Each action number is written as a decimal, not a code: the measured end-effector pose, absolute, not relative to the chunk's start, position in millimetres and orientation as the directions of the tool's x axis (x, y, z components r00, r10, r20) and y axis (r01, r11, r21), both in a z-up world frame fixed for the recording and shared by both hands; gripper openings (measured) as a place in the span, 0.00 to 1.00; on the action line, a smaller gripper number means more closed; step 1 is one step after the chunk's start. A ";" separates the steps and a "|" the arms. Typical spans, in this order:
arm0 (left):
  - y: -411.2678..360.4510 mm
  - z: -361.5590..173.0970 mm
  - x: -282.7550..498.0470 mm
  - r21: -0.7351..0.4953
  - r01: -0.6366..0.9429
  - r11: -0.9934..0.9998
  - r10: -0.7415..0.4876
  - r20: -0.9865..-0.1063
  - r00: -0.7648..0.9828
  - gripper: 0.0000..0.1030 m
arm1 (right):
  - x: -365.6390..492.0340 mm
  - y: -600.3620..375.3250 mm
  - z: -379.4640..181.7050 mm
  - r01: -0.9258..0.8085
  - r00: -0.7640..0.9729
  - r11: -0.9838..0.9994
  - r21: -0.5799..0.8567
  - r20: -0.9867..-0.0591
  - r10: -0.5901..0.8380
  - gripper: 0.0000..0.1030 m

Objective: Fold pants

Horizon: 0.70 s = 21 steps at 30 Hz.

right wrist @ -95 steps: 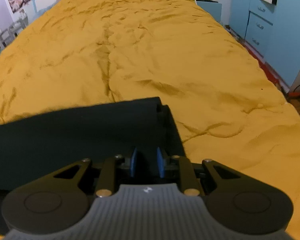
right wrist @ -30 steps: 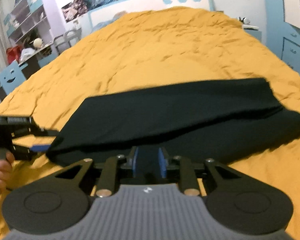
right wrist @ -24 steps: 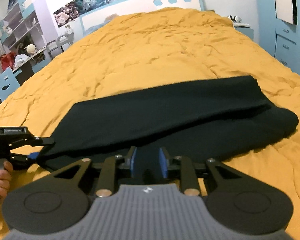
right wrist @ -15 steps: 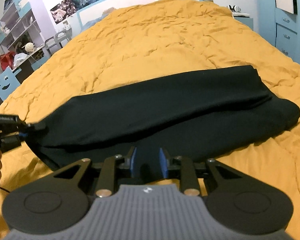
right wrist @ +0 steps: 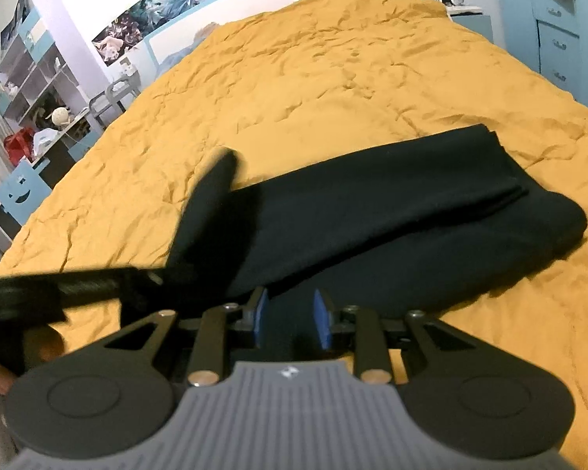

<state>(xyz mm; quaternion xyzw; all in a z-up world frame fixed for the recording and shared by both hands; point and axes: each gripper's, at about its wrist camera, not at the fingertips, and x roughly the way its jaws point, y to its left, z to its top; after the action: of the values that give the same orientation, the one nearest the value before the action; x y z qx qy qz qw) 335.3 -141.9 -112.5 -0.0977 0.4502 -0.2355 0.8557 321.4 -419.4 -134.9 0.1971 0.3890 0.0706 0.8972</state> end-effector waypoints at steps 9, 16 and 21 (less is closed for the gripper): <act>-111.1 -103.1 340.6 -0.516 0.271 0.812 -0.581 -0.676 0.454 0.41 | 362.2 -407.6 -141.4 0.004 0.671 0.818 0.575 -0.608 0.424 0.39; -71.6 -91.7 346.7 -0.561 0.217 0.799 -0.582 -0.628 0.517 0.50 | 399.4 -397.0 -150.8 0.007 0.618 0.769 0.639 -0.608 0.499 0.42; -47.6 -88.8 350.5 -0.514 0.170 0.841 -0.508 -0.640 0.577 0.50 | 414.6 -391.5 -160.3 0.048 0.576 0.752 0.657 -0.633 0.517 0.42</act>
<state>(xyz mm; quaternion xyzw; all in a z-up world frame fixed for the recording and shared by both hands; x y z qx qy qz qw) 350.5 -47.6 -88.8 -0.2029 0.4159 -0.1959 0.8646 414.6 -391.5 -160.3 0.3220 0.4380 0.1417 0.8273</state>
